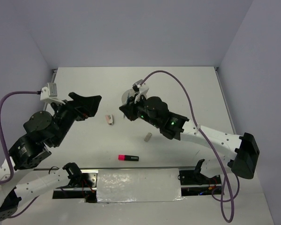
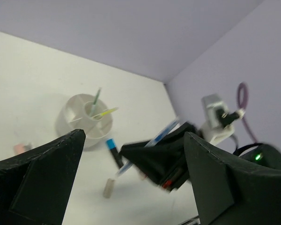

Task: Sort the stationery into containers
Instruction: Place the pen in the storage box.

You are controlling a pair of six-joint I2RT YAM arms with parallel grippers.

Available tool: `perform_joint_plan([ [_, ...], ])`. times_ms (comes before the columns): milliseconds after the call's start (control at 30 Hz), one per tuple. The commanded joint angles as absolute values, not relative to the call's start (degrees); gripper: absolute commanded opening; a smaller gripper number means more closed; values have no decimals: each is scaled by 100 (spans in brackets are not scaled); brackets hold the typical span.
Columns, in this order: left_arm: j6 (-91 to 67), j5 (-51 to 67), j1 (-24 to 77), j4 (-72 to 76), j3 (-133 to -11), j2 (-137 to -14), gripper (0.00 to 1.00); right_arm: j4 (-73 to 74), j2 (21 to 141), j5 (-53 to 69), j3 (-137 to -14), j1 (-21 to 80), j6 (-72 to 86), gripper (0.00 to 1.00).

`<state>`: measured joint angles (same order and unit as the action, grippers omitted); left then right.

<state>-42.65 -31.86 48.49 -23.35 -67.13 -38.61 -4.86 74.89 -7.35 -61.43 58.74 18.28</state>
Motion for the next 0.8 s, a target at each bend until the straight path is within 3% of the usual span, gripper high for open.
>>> perform_joint_plan([
  [0, -4019, -3290, 4869, -3364, -6864, -3981, 99, -993, 7558, -1256, -6170, 5511, 1566, 0],
  [233, -3156, -2479, 4869, -4341, -6348, -3614, 98, -1353, 8225, -1433, -6311, 4703, 985, 0],
  [467, -2942, -2906, 4869, -4079, -5099, -2392, 99, -1547, 9149, -1205, -6916, 4158, 624, 0],
  [767, -2760, -2690, 4869, -3841, -4957, -1731, 99, -2230, 9598, -747, -6830, 3823, 650, 5],
])
